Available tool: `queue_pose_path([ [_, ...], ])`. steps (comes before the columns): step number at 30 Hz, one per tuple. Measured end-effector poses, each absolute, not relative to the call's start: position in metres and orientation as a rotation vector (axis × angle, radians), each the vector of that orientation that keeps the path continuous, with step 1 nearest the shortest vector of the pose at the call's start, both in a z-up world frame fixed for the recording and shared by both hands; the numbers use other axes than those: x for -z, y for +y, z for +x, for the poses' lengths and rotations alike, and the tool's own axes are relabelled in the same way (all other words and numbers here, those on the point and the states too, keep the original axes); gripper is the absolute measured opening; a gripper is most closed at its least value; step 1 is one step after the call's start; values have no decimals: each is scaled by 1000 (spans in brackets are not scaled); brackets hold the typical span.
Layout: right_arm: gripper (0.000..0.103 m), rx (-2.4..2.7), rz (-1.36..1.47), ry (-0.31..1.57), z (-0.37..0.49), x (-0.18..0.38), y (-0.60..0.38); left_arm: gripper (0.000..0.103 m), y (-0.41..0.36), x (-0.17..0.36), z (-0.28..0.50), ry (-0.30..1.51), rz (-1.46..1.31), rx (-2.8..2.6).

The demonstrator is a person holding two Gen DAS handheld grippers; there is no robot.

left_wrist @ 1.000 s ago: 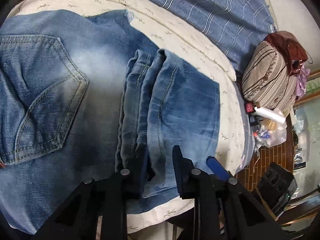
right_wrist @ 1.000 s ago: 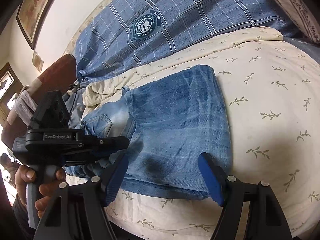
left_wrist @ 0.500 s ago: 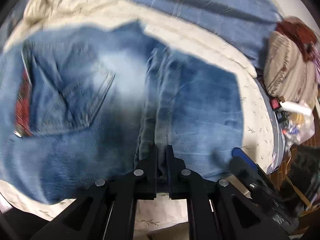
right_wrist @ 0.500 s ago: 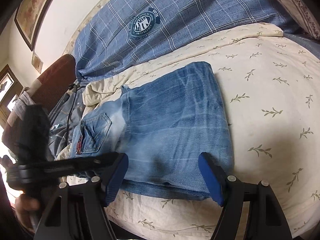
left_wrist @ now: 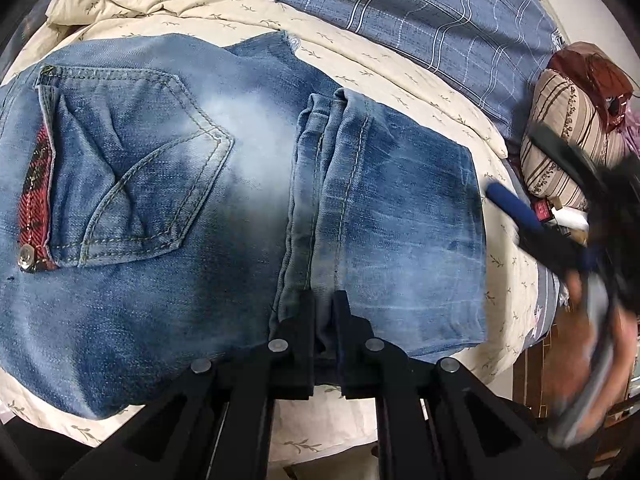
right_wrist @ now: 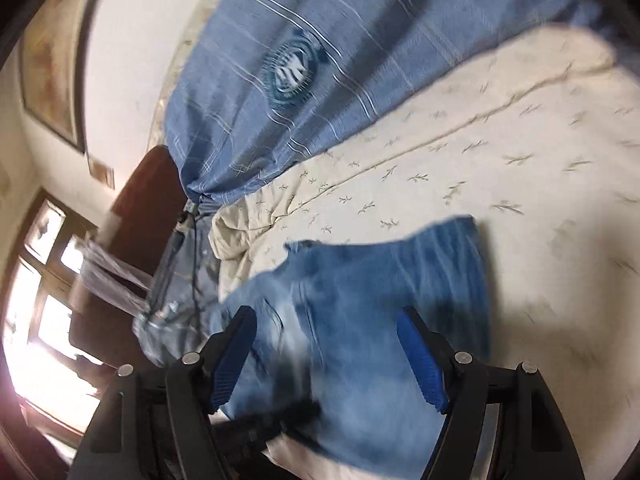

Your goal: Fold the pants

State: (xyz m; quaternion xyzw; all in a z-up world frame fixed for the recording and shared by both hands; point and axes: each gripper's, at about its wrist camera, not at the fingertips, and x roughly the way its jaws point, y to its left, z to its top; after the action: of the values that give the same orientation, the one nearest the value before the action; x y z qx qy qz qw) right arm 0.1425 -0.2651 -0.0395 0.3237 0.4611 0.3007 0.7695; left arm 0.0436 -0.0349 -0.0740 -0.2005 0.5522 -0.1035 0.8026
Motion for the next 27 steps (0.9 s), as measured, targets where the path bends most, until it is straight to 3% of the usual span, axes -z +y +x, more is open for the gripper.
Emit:
queue_pose_path([
  [4, 75, -593, 790, 1175, 195, 91, -265, 10, -31, 75, 42, 1176, -431, 233],
  [6, 75, -600, 866, 1150, 195, 96, -271, 10, -30, 75, 42, 1177, -431, 234],
  [13, 75, -616, 833, 1073, 122, 58, -283, 10, -29, 73, 42, 1176, -427, 232],
  [18, 74, -574, 821, 1185, 83, 100, -280, 11, -31, 69, 43, 1181, -429, 233],
  [20, 74, -596, 923, 1131, 79, 106, -291, 12, -30, 59, 43, 1175, -434, 240],
  [21, 74, -594, 937, 1129, 79, 107, -292, 14, -29, 52, 42, 1161, -428, 234],
  [23, 74, -605, 939, 1122, 79, 109, -291, 39, -27, 31, 39, 1091, -421, 220],
  [25, 74, -615, 955, 1113, 78, 111, -296, 52, -29, 12, 37, 1016, -406, 214],
  [27, 74, -626, 980, 1104, 76, 116, -304, 52, -39, 5, 41, 992, -369, 235],
])
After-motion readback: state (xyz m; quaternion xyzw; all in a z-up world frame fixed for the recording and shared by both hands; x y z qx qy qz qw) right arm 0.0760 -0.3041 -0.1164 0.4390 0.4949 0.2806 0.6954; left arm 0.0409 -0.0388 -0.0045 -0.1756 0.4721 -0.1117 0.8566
